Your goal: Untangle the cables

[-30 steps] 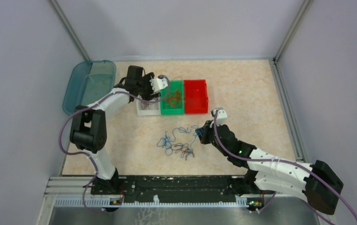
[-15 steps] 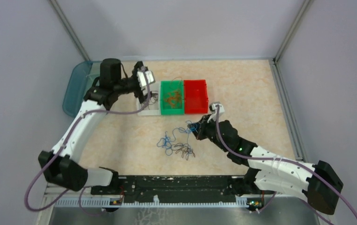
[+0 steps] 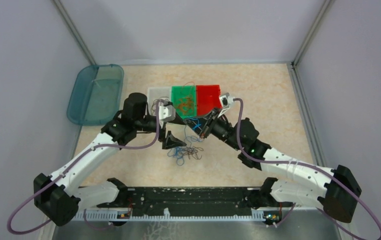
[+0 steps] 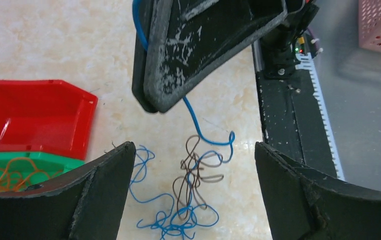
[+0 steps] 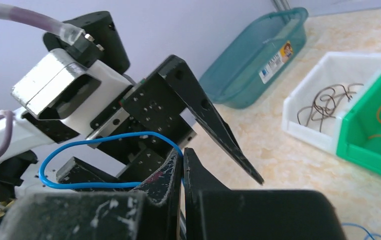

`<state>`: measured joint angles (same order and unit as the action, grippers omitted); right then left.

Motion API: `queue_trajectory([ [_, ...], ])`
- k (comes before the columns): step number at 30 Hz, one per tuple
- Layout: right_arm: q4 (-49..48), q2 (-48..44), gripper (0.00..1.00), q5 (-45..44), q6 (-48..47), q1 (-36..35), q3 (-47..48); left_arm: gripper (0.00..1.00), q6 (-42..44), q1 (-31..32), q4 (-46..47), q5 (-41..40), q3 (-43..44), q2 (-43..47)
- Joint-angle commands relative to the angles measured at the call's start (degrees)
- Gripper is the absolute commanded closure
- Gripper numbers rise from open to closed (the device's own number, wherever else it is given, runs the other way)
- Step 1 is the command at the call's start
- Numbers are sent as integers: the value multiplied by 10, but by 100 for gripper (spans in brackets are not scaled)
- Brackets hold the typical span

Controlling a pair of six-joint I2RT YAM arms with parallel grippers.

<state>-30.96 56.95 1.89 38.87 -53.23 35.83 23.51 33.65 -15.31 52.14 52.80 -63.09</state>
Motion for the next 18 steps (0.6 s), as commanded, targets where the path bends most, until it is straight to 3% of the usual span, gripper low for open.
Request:
queue_trajectory([
  [1,-70,12,100,33,9,-7,39,10,-87,11,72,66,15,-16],
  [5,-93,24,100,53,7,-7,40,23,-123,12,92,100,25,-27],
  [7,-93,26,100,57,3,-8,41,37,-123,13,90,109,26,-26],
  [10,-91,24,100,65,-8,-9,39,70,-97,13,63,98,23,-20],
  [11,-90,22,100,66,-12,-9,37,90,-87,13,56,88,22,-17],
  [12,-88,19,100,68,-16,-8,35,99,-84,12,53,77,22,-14],
  [14,-76,13,90,76,-23,-9,30,100,-74,13,47,70,27,-10],
  [18,-50,-13,56,86,-45,-7,-5,100,-50,13,28,67,61,-10],
])
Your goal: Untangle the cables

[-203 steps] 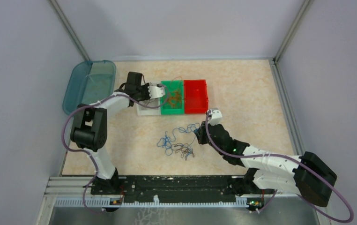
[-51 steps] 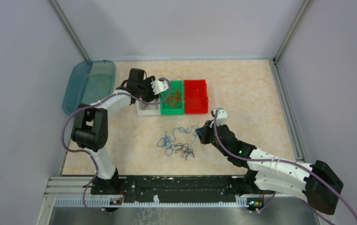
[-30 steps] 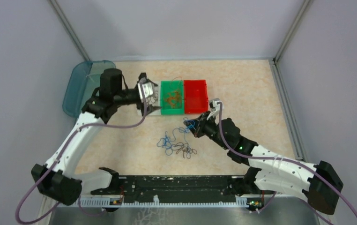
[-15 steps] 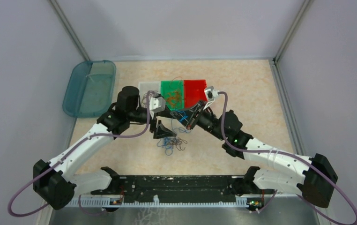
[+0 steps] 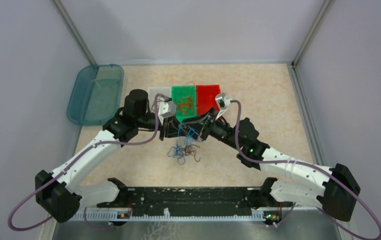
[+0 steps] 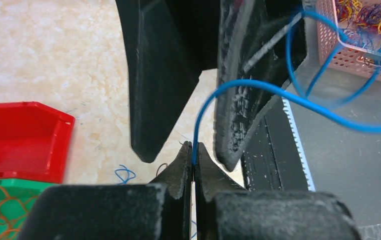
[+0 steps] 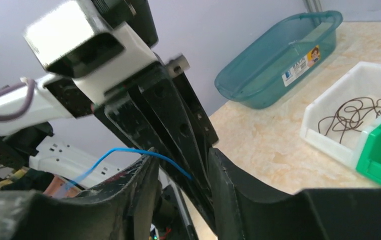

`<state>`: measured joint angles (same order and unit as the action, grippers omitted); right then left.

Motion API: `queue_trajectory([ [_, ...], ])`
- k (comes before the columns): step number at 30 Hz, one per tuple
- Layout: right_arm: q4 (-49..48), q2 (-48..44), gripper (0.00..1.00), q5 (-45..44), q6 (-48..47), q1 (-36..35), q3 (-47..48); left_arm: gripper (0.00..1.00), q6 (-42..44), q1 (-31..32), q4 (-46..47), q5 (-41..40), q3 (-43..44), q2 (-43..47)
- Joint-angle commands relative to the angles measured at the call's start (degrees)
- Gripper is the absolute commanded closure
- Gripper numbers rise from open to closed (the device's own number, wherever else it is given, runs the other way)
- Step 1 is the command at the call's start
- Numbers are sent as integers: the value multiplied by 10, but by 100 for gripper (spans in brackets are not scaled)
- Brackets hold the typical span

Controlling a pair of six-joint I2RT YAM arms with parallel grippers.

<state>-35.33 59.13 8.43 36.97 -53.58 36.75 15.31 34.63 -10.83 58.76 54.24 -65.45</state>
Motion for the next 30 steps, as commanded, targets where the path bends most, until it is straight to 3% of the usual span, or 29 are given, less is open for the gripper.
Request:
queue_trajectory([
  [1,-5,-45,52,24,-27,-1,-29,100,37,3,-25,3,56,13],
  [5,-6,-81,39,56,-41,3,-91,100,57,3,-54,10,84,11],
  [11,-9,-80,37,67,-62,3,-127,100,47,3,-56,27,109,6],
  [30,-82,46,61,-18,-81,2,-99,100,-2,22,-81,84,197,-17],
])
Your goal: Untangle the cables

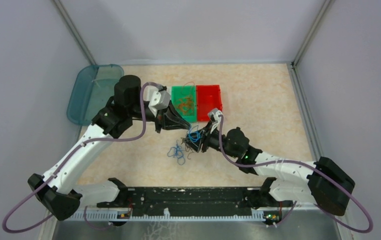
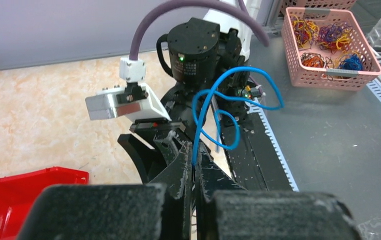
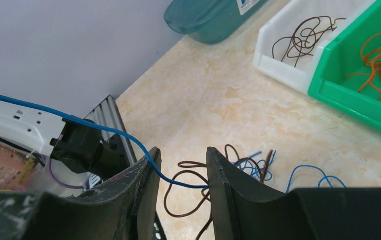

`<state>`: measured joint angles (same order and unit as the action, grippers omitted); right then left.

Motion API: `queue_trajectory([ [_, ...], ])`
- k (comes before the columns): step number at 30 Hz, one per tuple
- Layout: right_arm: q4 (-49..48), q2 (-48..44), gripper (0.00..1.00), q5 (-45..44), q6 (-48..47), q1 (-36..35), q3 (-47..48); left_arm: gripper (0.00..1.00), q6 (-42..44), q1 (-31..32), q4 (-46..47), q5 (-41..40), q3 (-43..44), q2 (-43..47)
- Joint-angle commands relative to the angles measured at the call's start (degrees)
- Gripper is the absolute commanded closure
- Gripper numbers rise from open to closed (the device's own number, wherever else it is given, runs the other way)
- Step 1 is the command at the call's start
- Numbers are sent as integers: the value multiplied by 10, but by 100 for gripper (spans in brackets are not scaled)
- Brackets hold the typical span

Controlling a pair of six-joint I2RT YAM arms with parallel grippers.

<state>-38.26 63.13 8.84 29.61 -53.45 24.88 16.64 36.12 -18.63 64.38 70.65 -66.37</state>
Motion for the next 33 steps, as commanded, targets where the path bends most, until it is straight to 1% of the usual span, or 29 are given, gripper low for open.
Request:
queue_trajectory([
  [1,-56,8,62,-25,-6,1,16,100,-19,8,-3,29,39,-10],
  [6,-64,13,66,-36,2,0,-6,100,-41,15,6,35,76,-21],
  [10,-72,15,67,-40,12,0,-29,100,-48,18,12,34,108,-29],
  [15,-79,14,67,-44,25,0,-55,100,-45,19,20,23,152,-43],
  [17,-68,5,66,-51,31,0,-62,100,-40,19,21,14,165,-49],
  [19,-44,-14,65,-70,37,0,-70,100,-26,21,22,-14,166,-53],
  [21,-7,-45,62,-110,41,0,-78,100,-9,21,26,-49,158,-55],
  [23,46,-88,61,-178,50,0,-83,100,7,21,35,-67,142,-56],
  [25,88,-145,60,-244,53,1,-87,100,19,21,38,-72,126,-61],
  [28,137,-211,61,-320,40,8,-79,100,24,22,39,-76,121,-85],
  [30,197,-236,62,-376,33,13,-57,100,16,22,48,-83,124,-108],
  [33,247,-251,64,-433,7,19,-29,100,17,23,48,-86,145,-163],
])
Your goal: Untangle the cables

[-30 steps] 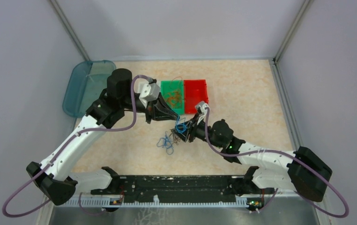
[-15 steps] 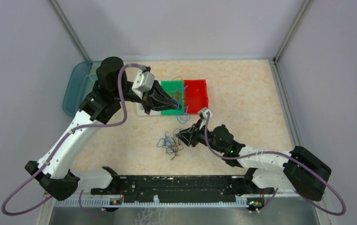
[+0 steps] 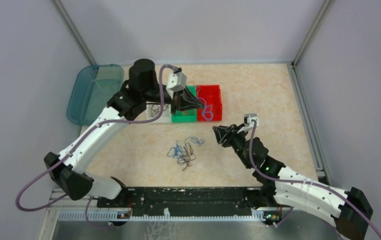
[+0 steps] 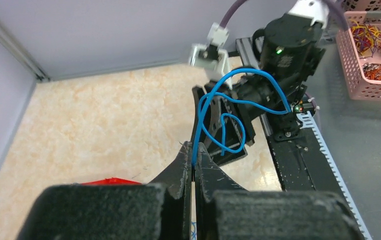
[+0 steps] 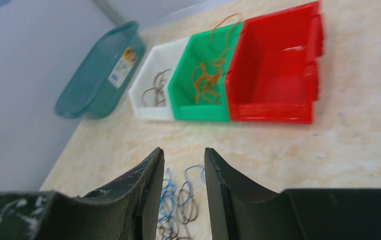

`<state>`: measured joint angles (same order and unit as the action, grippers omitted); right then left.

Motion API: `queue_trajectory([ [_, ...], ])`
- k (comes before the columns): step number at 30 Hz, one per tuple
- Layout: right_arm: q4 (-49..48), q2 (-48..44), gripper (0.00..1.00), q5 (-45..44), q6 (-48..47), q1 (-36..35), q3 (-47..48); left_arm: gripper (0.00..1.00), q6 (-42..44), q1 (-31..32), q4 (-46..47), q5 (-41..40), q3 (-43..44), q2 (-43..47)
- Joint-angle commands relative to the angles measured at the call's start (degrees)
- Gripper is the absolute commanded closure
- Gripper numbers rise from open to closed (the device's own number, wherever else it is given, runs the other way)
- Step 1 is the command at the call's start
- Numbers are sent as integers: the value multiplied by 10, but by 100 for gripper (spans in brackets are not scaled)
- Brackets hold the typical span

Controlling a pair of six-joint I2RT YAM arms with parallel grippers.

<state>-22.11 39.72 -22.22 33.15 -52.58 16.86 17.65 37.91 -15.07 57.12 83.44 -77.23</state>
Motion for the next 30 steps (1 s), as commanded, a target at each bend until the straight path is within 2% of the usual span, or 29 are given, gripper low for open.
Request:
queue_trajectory([
  [1,97,-17,64,-131,-34,14,58,100,11,6,5,-13,31,-77],
  [8,162,-17,68,-175,-26,48,79,100,107,6,-155,-24,195,-271],
  [12,191,-46,71,-201,-19,66,69,100,116,4,-180,-77,268,-362],
  [15,198,-75,73,-204,-20,79,56,100,123,-1,-179,-89,293,-405],
  [19,200,-97,74,-205,-24,86,50,100,105,-14,-158,-47,301,-443],
  [24,205,-97,75,-194,-26,86,54,92,106,-23,-227,6,366,-516],
  [26,208,-96,75,-194,-25,86,57,90,104,-26,-244,-4,390,-538],
  [28,211,-97,75,-191,-25,86,58,82,103,-32,-241,-30,382,-542],
  [30,211,-97,75,-188,-26,86,59,81,106,-37,-226,-77,360,-537],
])
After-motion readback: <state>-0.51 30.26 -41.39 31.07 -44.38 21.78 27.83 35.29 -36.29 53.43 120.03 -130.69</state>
